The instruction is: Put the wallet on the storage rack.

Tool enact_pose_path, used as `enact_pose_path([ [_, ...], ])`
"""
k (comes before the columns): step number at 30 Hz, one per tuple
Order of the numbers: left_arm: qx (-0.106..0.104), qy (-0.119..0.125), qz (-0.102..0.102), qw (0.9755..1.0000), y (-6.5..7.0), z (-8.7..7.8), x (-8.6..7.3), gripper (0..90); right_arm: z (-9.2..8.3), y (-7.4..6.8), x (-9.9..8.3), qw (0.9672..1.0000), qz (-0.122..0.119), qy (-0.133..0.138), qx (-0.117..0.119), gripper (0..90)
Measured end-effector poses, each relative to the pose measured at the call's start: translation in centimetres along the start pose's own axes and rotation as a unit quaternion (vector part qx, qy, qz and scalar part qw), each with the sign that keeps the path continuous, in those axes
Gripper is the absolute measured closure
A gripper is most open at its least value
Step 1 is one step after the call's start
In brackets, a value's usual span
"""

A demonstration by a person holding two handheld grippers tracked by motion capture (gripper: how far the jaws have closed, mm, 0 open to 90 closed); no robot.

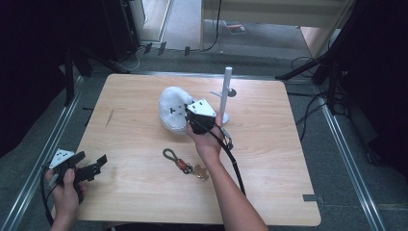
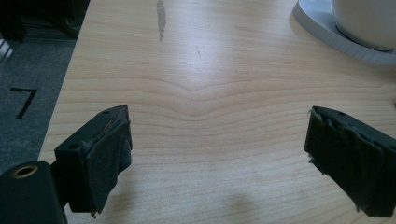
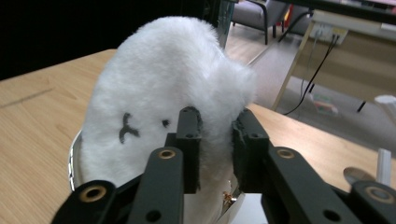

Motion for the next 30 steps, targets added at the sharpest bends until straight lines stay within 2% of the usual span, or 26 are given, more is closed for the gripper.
enact_pose_path([
  [3,0.001,0.0,0.0,1.0,0.0,0.0,0.0,8.2,0.0,-0.7,-0.2,0.9993,-0.037,0.002,-0.011,79.2],
  [6,0.001,0.0,0.0,1.0,0.0,0.0,0.0,8.3,0.3,-0.8,-0.5,0.9992,-0.036,-0.005,-0.015,80.0],
  [9,0.001,0.0,-0.001,1.0,0.0,0.0,0.0,8.2,0.5,-0.7,-0.8,0.9984,-0.05,-0.011,-0.024,80.4],
  [11,0.002,0.0,0.0,1.0,0.0,0.0,0.0,8.3,1.0,-0.9,-1.4,0.996,-0.08,-0.024,-0.032,80.6],
  [17,0.001,0.0,0.0,1.0,0.0,0.0,0.0,8.2,1.3,-0.8,-1.8,0.9961,-0.075,-0.036,-0.029,81.3],
  [18,0.001,0.0,0.0,1.0,0.0,0.0,0.0,8.2,1.9,-1.1,-3.3,0.9942,-0.08,-0.068,-0.027,81.3],
  [19,0.001,0.0,0.0,1.0,0.0,0.0,0.0,8.2,1.8,-1.1,-3.4,0.9943,-0.083,-0.06,-0.031,81.2],
  [21,0.001,0.0,0.0,1.0,0.0,0.0,0.0,8.2,1.5,-1.3,-3.2,0.9955,-0.074,-0.053,-0.027,76.2],
  [24,0.001,-0.001,0.001,1.0,0.0,0.0,0.0,8.2,1.2,-1.2,-2.7,0.9975,-0.044,-0.052,-0.018,56.9],
  [25,0.001,-0.001,0.002,1.0,0.0,0.0,0.0,8.3,1.2,-1.1,-2.6,0.9981,-0.031,-0.051,-0.014,53.1],
  [28,0.001,0.0,-0.001,1.0,0.0,0.0,0.0,8.3,0.7,-0.7,-2.1,0.9992,0.001,-0.039,0.004,47.9],
  [30,0.001,0.0,0.0,1.0,0.0,0.0,0.0,8.2,0.2,-0.5,-1.7,0.9995,0.006,-0.03,0.011,46.9],
])
Point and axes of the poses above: each handheld gripper's, and its own axes: z roughly forward along the jaws, x roughly out of its top, y roughly to its right, the point moved 9 cm from there along z, roughly forward along the jaws, and after that the axes turned 2 degrees about -y, right-handed, at the moved point
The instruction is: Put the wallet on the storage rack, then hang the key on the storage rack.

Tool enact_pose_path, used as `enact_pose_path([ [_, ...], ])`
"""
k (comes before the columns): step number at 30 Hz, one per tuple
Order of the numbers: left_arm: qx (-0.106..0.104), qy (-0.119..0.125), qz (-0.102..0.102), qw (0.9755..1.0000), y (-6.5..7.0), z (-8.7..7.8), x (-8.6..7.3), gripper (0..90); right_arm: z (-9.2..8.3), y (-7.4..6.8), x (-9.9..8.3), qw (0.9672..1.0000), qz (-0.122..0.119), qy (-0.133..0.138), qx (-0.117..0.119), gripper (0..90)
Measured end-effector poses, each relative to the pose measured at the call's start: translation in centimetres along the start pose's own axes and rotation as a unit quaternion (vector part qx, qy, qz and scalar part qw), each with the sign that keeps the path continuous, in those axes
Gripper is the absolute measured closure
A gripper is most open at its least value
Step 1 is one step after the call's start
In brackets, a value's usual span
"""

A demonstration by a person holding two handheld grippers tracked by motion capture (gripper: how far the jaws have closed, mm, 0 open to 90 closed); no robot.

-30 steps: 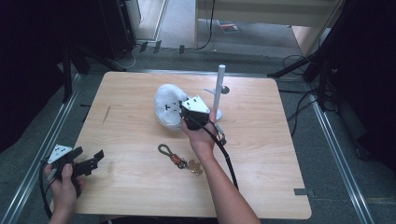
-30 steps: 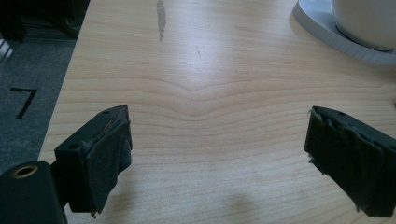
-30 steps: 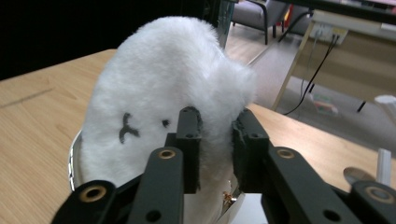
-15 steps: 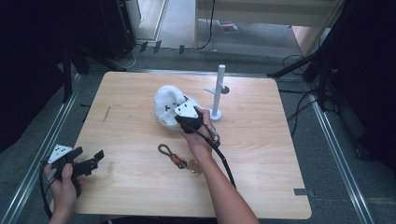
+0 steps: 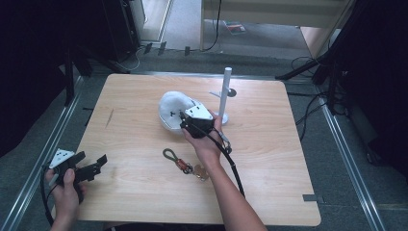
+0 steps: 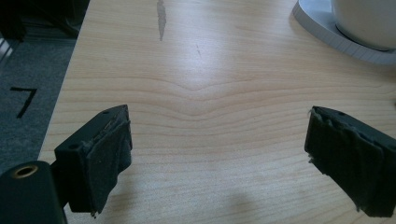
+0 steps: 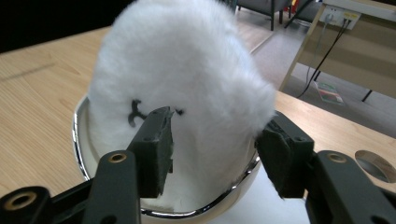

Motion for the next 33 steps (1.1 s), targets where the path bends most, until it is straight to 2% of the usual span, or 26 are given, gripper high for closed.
enact_pose_path([
  [5,-0.001,0.0,0.001,1.0,0.0,0.0,0.0,8.2,-1.6,-0.2,0.4,0.9997,0.006,-0.001,0.024,45.7],
  [11,-0.001,0.0,-0.001,1.0,0.0,-0.1,0.0,8.2,-3.6,-0.7,0.8,0.999,-0.012,-0.004,0.043,45.5],
  [19,-0.002,0.001,-0.003,1.0,0.0,-0.1,0.0,8.2,-6.0,-1.2,0.7,0.9955,-0.036,-0.045,0.075,45.3],
  [22,-0.003,0.002,-0.004,1.0,0.0,-0.1,0.0,8.2,-6.3,-1.4,0.6,0.9944,-0.042,-0.055,0.08,45.1],
  [23,-0.003,0.002,-0.004,1.0,0.0,-0.1,0.0,8.2,-6.7,-1.6,0.4,0.9923,-0.049,-0.07,0.089,45.0],
  [29,-0.002,0.0,-0.002,1.0,0.0,-0.1,0.0,8.2,-7.3,-2.2,-0.3,0.9869,-0.069,-0.103,0.104,45.0],
  [31,-0.002,0.0,-0.002,1.0,0.0,-0.1,0.0,8.2,-7.5,-2.4,-0.6,0.9837,-0.076,-0.118,0.112,45.0],
  [32,-0.002,0.001,-0.002,1.0,0.0,-0.1,0.0,8.2,-7.5,-2.4,-0.6,0.9837,-0.076,-0.118,0.112,45.0],
  [33,-0.003,0.001,-0.002,1.0,-0.1,-0.1,0.0,8.2,-7.6,-2.7,-1.0,0.9797,-0.085,-0.134,0.122,45.0],
])
Point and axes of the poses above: each handheld gripper's, and its own axes: z roughly forward along the jaws, x roughly out of its top, y roughly to its right, the point moved 9 cm from there along z, roughly forward along the jaws, and after that the axes turned 2 degrees about -y, right-handed, at the moved point
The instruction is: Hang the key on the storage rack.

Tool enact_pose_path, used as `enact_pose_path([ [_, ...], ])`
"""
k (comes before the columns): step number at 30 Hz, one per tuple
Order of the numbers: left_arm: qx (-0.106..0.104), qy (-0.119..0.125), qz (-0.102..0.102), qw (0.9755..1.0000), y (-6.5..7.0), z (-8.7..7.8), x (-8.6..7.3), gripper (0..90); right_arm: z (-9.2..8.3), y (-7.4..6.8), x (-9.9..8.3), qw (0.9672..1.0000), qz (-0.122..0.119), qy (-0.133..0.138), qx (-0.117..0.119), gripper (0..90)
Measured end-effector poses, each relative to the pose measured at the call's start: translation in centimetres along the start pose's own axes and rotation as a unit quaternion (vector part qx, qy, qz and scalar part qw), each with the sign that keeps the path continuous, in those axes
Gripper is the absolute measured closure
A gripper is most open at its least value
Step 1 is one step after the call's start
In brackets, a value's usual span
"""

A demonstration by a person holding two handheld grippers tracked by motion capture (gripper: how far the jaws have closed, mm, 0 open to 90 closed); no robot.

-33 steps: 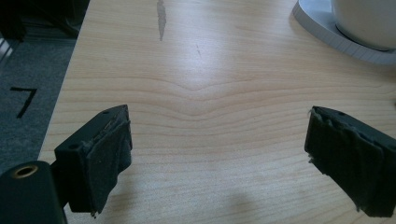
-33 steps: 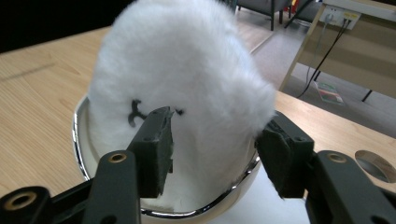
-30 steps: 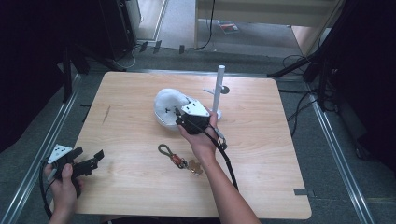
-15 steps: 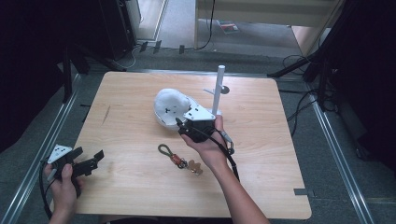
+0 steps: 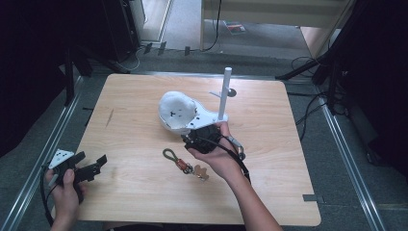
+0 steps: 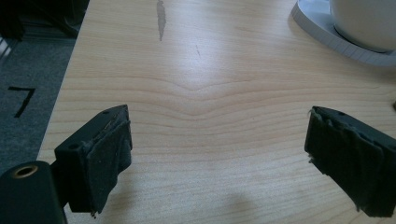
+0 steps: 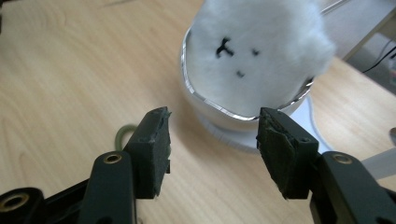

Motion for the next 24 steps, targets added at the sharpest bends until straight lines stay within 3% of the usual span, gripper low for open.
enact_pose_path([
  [7,0.0,-0.001,0.001,1.0,0.0,0.0,0.0,8.2,0.3,-1.2,-0.5,0.9989,-0.016,-0.033,0.027,45.1],
  [15,0.001,-0.003,0.001,1.0,0.0,0.1,0.0,8.2,0.7,-2.0,-0.9,0.997,-0.024,-0.06,0.042,47.2],
  [19,0.001,-0.001,0.0,1.0,0.0,0.1,0.0,8.2,0.9,-2.7,-1.4,0.9926,-0.02,-0.096,0.072,54.2],
  [24,0.0,0.0,-0.003,1.0,0.0,0.1,0.0,8.2,1.5,-3.0,-2.0,0.9892,-0.016,-0.118,0.086,57.7],
])
Point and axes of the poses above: each handheld gripper's, and its own axes: z roughly forward along the jaws, x roughly out of its top, y roughly to its right, the point moved 9 cm from there along z, roughly forward along the jaws, and after that the axes turned 2 degrees about -y, right-handed, at the moved point
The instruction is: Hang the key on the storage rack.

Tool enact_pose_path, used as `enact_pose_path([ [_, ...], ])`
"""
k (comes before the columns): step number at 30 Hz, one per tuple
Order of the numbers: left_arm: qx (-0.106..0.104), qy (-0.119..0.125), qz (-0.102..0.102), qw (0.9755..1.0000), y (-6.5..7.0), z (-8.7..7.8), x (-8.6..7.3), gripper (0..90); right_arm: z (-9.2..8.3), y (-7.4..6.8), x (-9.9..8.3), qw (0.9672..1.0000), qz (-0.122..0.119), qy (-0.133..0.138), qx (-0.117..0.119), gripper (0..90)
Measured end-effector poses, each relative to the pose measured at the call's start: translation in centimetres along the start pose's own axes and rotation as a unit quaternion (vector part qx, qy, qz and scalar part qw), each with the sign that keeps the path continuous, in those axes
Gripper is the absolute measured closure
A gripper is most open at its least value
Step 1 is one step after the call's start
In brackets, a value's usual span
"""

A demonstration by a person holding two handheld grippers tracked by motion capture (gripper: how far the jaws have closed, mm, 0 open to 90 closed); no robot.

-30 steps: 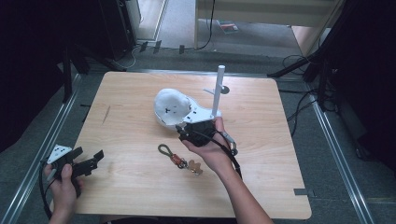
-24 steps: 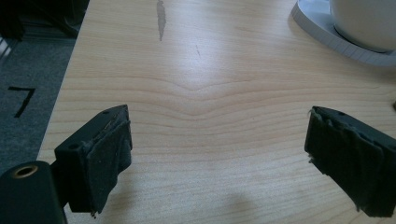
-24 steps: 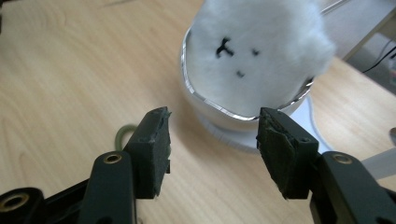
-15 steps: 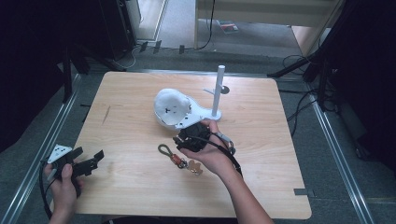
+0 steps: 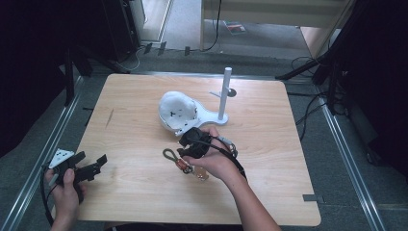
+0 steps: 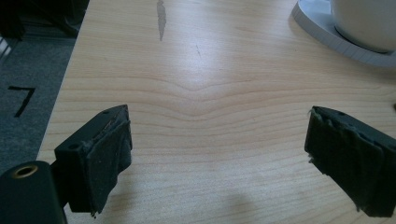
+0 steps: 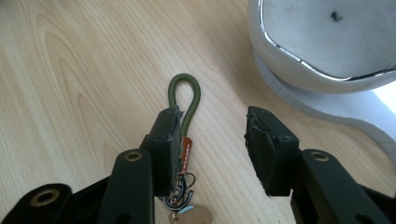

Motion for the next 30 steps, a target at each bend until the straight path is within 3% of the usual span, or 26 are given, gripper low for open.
enact_pose_path([
  [7,0.002,-0.002,0.002,1.0,0.0,0.0,0.0,8.2,1.0,-0.9,-0.7,0.9986,0.021,-0.041,0.025,61.7],
  [8,0.002,-0.001,0.001,1.0,0.0,0.0,0.0,8.2,1.4,-1.2,-1.1,0.9973,0.017,-0.066,0.025,62.5],
  [12,0.003,-0.003,0.004,1.0,0.0,0.1,0.0,8.2,2.2,-1.5,-1.7,0.9947,0.017,-0.098,0.028,63.2],
  [25,0.001,-0.004,0.004,1.0,0.1,0.0,0.0,8.2,4.7,-1.7,-2.9,0.9862,0.037,-0.158,0.035,62.6],
  [26,0.001,-0.004,0.004,1.0,0.1,0.1,0.0,8.3,4.9,-1.9,-3.1,0.984,0.043,-0.168,0.041,62.5],
  [30,0.001,-0.005,0.004,1.0,0.1,0.1,-0.1,8.2,5.3,-2.1,-3.2,0.9828,0.043,-0.174,0.044,60.1],
])
Point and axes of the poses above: each handheld gripper's, and its own axes: z roughly forward along the jaws, x roughly out of its top, y roughly to its right, the point moved 9 cm from there along z, roughly forward along the jaws, and after that the axes turned 2 degrees about -y, right-handed, at the moved point
